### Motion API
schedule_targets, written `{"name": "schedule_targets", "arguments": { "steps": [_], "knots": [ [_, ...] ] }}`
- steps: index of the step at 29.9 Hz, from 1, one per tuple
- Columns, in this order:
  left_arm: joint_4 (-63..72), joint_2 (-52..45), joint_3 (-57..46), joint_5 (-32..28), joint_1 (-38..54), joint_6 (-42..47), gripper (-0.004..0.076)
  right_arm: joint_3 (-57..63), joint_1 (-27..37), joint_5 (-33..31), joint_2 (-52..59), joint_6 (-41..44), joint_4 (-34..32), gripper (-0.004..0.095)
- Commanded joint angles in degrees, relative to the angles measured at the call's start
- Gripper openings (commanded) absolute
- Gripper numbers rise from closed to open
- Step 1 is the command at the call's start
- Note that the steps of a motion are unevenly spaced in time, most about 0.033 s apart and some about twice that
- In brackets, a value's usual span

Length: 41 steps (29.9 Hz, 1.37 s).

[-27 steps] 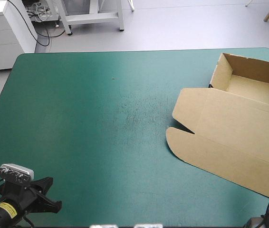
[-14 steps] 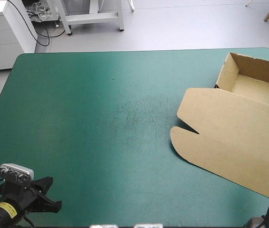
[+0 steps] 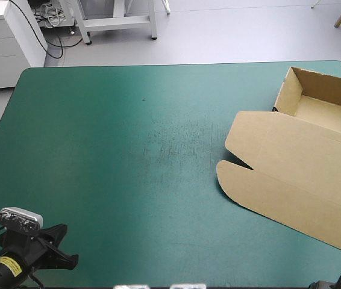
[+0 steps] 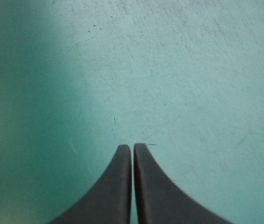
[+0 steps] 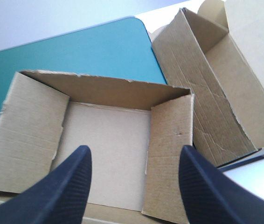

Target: Fold the box

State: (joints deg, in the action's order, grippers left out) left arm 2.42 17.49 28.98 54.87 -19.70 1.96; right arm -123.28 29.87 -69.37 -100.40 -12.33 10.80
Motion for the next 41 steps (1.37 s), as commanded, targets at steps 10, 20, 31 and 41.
{"name": "schedule_targets", "arguments": {
  "steps": [10, 20, 31, 41],
  "knots": [
    [0.37, 0.70, 1.31, -3.46, -0.49, 0.59, -0.0008, 12.06, -17.57, 2.29, 23.54, -0.55, -1.05, 0.0064],
    [1.47, 0.70, 1.31, -3.46, -0.49, 0.59, -0.0008, 47.07, -23.49, 7.36, 46.34, -4.61, -0.44, -0.0017],
    [2.97, 0.70, 1.31, -3.46, -0.49, 0.59, -0.0008, 81.01, -23.49, 18.64, 69.70, -7.94, 3.37, -0.0017],
    [2.97, 0.70, 1.31, -3.46, -0.49, 0.59, -0.0008, 94.87, -23.49, 24.66, 83.64, -7.94, 4.78, -0.0020]
  ]
}}
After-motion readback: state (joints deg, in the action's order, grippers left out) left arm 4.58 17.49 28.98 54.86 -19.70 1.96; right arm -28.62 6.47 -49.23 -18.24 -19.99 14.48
